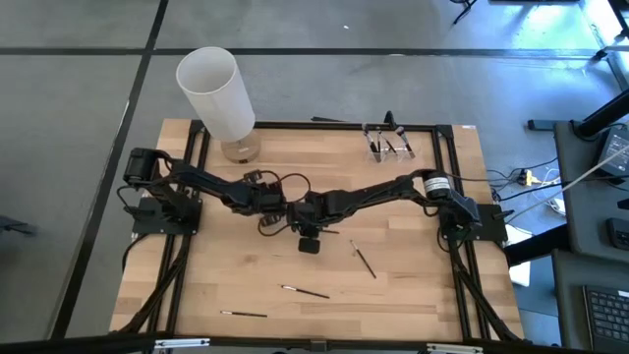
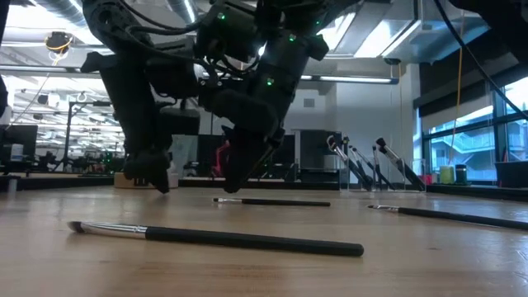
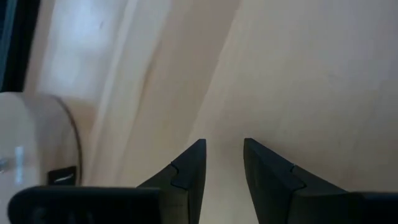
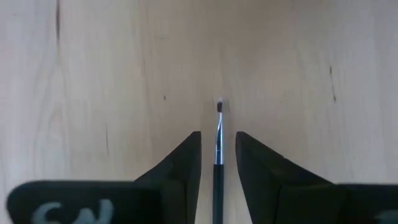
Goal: Put items in baskets/containers
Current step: Put the eyeshadow brush into the middle of the transparent organizer
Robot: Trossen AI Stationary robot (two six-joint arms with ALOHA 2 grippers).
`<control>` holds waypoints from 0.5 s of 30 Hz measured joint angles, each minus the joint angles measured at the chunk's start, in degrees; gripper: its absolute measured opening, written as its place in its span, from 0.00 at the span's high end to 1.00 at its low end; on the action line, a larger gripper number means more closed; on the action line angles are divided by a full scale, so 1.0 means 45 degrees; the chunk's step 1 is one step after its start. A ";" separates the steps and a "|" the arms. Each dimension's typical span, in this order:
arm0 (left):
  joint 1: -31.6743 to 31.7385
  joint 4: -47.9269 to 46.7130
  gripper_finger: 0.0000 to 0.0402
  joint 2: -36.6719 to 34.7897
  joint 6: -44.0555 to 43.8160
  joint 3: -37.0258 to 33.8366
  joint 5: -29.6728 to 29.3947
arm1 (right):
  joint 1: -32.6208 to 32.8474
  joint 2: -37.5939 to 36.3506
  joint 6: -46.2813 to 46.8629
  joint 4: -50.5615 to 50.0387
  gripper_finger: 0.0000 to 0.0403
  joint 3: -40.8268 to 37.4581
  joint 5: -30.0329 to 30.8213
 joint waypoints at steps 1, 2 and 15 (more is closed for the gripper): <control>0.0005 -0.0066 0.75 -0.0058 -0.0109 0.0000 -0.0104 | 0.0000 0.0000 0.0047 0.0007 0.75 -0.0021 -0.0009; 0.0005 -0.0128 0.75 -0.0124 -0.0202 0.0013 -0.0197 | 0.0000 0.0000 0.0073 -0.0057 0.75 -0.0034 -0.0004; -0.0010 0.0073 0.75 -0.0181 -0.0208 -0.0055 -0.0203 | -0.0022 0.0553 0.0250 -0.0582 0.75 0.0006 -0.0011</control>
